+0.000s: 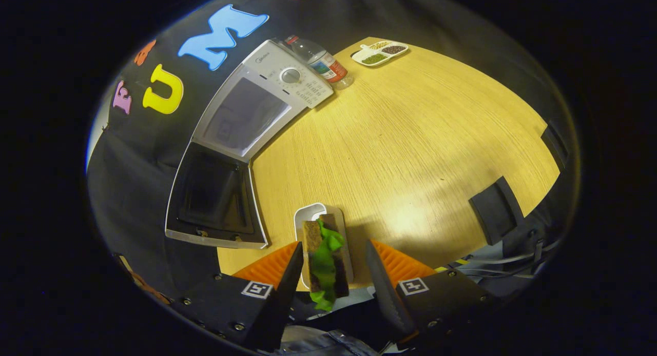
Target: Open the microwave, put the food inside, and close the microwave door.
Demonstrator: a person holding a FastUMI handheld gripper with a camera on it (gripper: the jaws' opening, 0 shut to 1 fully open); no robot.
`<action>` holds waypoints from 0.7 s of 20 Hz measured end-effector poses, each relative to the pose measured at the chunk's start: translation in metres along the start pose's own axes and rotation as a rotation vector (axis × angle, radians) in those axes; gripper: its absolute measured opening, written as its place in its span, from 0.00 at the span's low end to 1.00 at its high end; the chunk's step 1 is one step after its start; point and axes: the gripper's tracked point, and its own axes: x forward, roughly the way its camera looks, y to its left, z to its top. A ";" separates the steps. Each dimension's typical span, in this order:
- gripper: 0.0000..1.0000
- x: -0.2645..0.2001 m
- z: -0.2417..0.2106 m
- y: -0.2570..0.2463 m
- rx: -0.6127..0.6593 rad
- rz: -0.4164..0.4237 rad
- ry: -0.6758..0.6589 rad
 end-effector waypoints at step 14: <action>0.24 -0.013 0.033 0.049 0.070 0.167 -0.013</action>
